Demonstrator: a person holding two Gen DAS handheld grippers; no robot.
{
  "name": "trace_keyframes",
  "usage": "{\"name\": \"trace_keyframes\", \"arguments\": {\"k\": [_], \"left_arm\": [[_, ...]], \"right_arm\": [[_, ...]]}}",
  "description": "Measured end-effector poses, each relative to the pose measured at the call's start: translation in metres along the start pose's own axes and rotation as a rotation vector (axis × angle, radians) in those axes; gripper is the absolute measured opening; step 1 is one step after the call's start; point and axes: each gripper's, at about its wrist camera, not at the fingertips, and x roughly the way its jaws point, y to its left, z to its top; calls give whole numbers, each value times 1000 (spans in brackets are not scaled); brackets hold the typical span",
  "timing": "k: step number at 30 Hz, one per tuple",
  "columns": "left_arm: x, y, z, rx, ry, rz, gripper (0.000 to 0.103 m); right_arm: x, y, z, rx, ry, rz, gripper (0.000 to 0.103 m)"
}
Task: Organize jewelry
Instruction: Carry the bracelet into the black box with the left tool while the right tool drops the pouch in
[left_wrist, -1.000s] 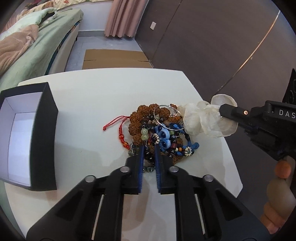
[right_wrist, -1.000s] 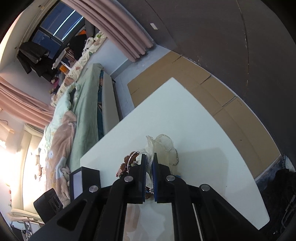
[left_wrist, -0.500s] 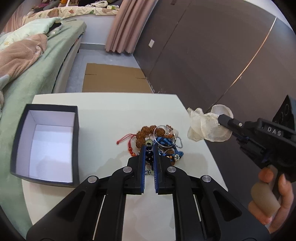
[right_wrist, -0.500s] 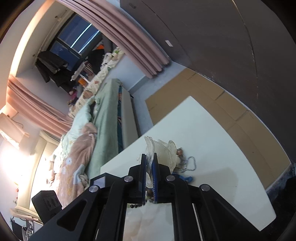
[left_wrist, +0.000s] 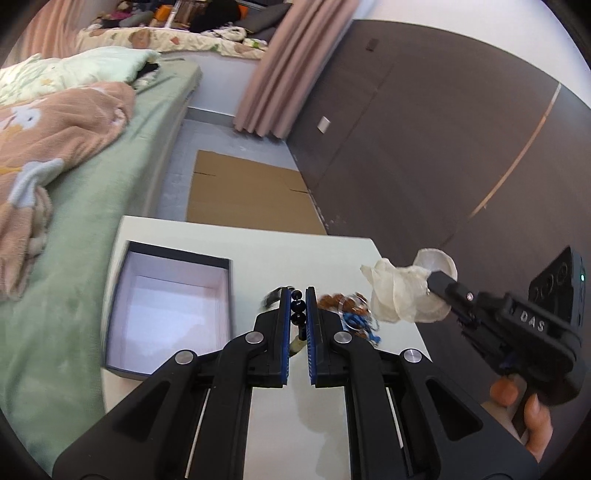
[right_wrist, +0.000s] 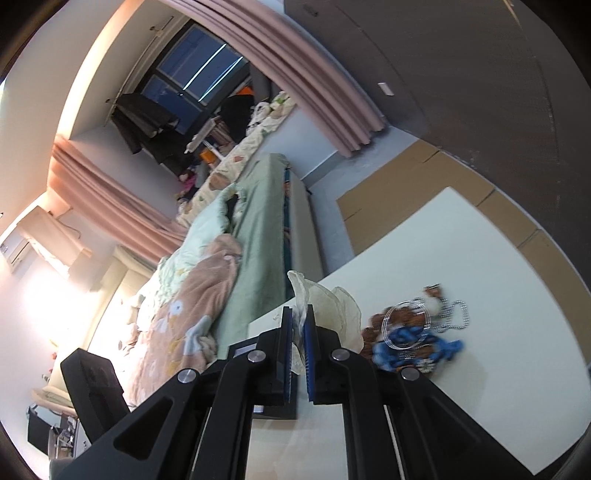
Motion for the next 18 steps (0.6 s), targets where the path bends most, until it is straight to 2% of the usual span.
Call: {"name": "trace_keyframes", "arguments": {"k": [11,14,18], "left_arm": [[-28,47,22,-74,-73,66,8],[-35,59,25,-96,-88,81,8],[-39,72,27,-123,-97,100,8]], "right_arm": [[48,48,-29,-39,73,87,6],[66,62,-40,-54,108,111,6],[94,73,-52,-79,189,121,12]]}}
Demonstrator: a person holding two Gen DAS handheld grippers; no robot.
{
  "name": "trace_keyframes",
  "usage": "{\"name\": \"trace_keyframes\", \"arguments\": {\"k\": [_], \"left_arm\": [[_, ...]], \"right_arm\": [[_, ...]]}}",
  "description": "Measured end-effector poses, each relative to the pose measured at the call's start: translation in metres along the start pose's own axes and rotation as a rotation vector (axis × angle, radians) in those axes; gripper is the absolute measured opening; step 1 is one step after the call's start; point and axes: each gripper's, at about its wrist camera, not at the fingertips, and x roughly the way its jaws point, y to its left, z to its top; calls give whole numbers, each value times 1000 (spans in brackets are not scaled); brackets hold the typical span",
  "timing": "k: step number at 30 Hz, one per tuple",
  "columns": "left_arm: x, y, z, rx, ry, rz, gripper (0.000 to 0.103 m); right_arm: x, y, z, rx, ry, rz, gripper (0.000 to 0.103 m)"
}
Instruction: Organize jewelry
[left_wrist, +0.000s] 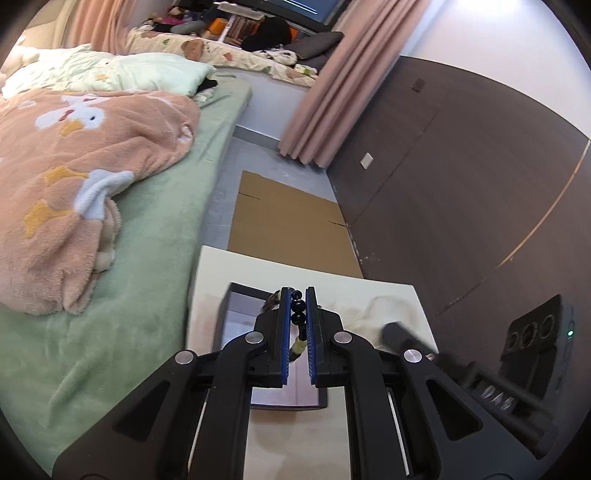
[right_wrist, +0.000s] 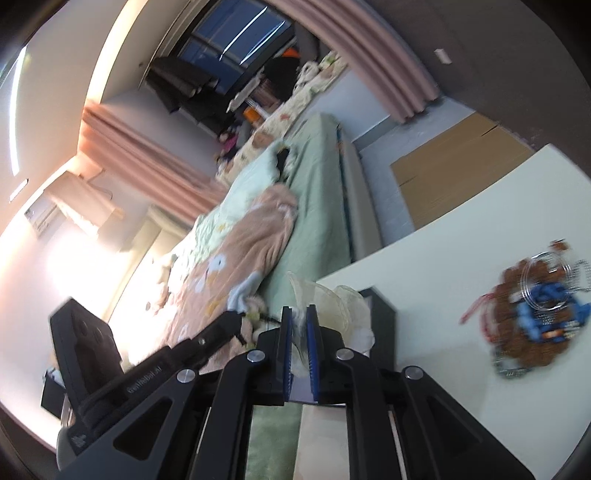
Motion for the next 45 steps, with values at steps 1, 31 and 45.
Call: {"name": "trace_keyframes", "arguments": {"k": [1,31,45], "left_arm": [[0,3,1,-7,1,3,8],[27,-35,-29,63,80,25,81],[68,-99,-62,185,155,-47,77]], "right_arm": [[4,-1,-1,7,21,-6,17],[-106,-102,19,225,-112,-400,88],[-115,-145,26,368,-61,-383,47]]}}
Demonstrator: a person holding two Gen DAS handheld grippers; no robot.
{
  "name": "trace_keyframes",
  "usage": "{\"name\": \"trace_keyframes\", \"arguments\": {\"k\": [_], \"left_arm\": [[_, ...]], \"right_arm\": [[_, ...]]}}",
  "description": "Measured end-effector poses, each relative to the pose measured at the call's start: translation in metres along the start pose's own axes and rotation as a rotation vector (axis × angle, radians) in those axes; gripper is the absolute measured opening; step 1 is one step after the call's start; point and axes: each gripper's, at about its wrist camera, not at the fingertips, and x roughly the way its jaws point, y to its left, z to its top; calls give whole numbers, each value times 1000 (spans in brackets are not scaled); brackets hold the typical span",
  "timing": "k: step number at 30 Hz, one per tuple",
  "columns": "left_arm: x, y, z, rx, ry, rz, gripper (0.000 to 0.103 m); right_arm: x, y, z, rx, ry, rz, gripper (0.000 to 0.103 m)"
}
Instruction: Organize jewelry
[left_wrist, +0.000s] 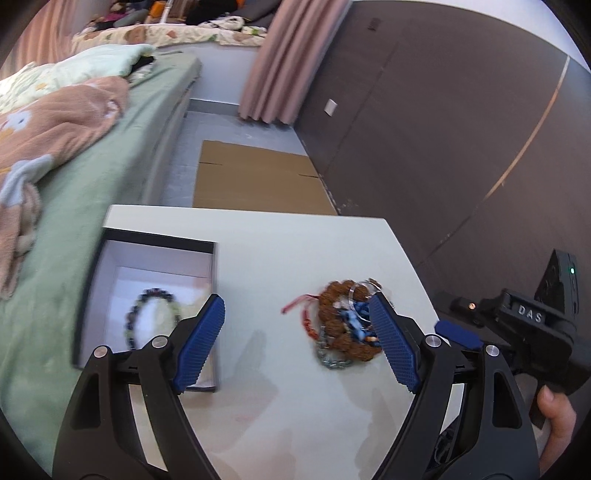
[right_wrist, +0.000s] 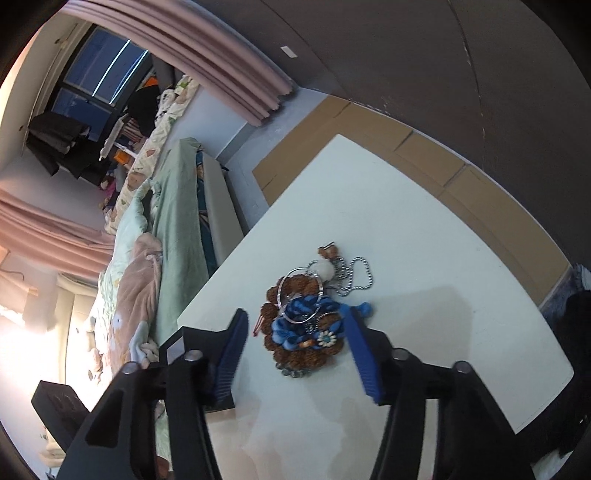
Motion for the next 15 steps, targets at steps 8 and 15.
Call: {"name": "trace_keyframes", "arguments": {"k": [8,15], "left_arm": [[41,-25,5,27,87,-48,59],[73,-56,6,130,121,-38,79]], "right_arm": [[-1,-17,17,36,11,-31,46],[-5,-33,32,81,16,-14,64]]}}
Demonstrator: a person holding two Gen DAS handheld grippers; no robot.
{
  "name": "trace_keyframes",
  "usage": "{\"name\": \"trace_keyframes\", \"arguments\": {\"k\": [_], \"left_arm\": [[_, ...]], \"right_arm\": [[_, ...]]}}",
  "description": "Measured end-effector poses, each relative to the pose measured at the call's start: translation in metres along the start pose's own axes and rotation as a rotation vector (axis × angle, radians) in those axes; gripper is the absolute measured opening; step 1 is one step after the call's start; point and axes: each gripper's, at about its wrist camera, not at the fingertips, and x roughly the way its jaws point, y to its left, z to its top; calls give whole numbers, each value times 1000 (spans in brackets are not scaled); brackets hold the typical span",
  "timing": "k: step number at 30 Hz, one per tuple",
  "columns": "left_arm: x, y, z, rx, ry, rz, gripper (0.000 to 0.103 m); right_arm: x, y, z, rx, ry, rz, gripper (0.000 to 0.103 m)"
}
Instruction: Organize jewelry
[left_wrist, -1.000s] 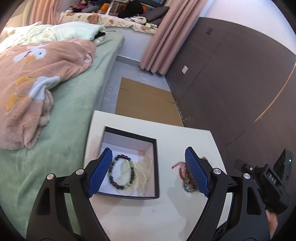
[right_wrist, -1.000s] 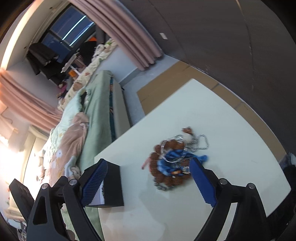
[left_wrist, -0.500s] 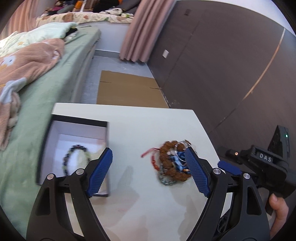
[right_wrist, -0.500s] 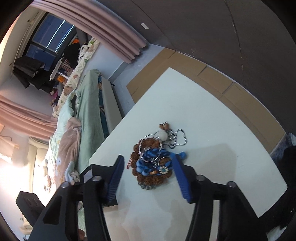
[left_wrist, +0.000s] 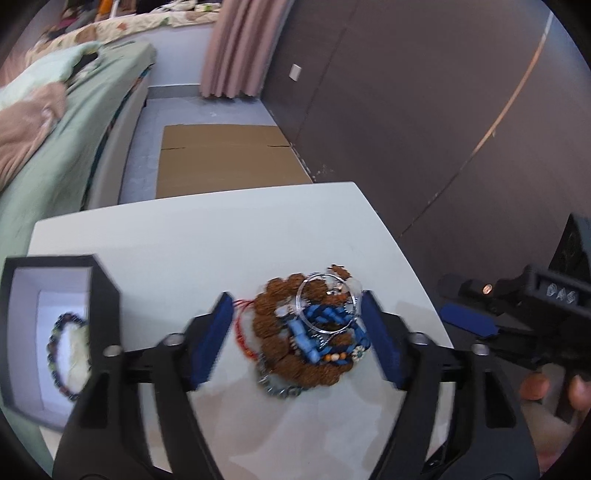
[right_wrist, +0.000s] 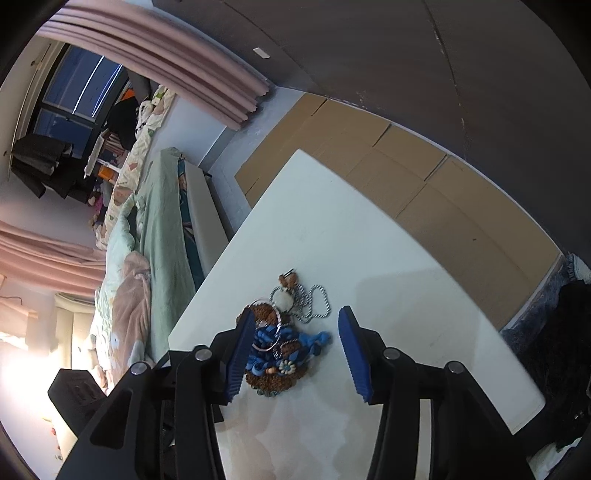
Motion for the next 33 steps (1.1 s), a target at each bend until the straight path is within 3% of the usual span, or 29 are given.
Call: {"name": "trace_keyframes", "arguments": {"k": [2,11,19,26,28,30,31,33], "left_arm": [[9,-8,0,24,10,5,79],[40,-30,-3,97,60,52,79],[45,-48,-5,162,36,155,79],[50,-50,-10,183,45,176,79],[50,-49,-10,188,43,182,72],[51,-50,-11,200,42,202,56],[52,-47,-10,182,59,175,51],[51,-40,-9,148,66,140,51]], "right_arm": [[-1,-4,4,6,3,7,68],[1,-8,20,10,7,0,68],[0,-8,20,-5,15,1,68],[0,-8,19,-9,19,5,68],[0,-8,18,-11,19,6,68],[0,-7,17,-16,18,4,68],[1,-7,16,-17,19,4,68],[2,-6,15,-21,22,4,68]]}}
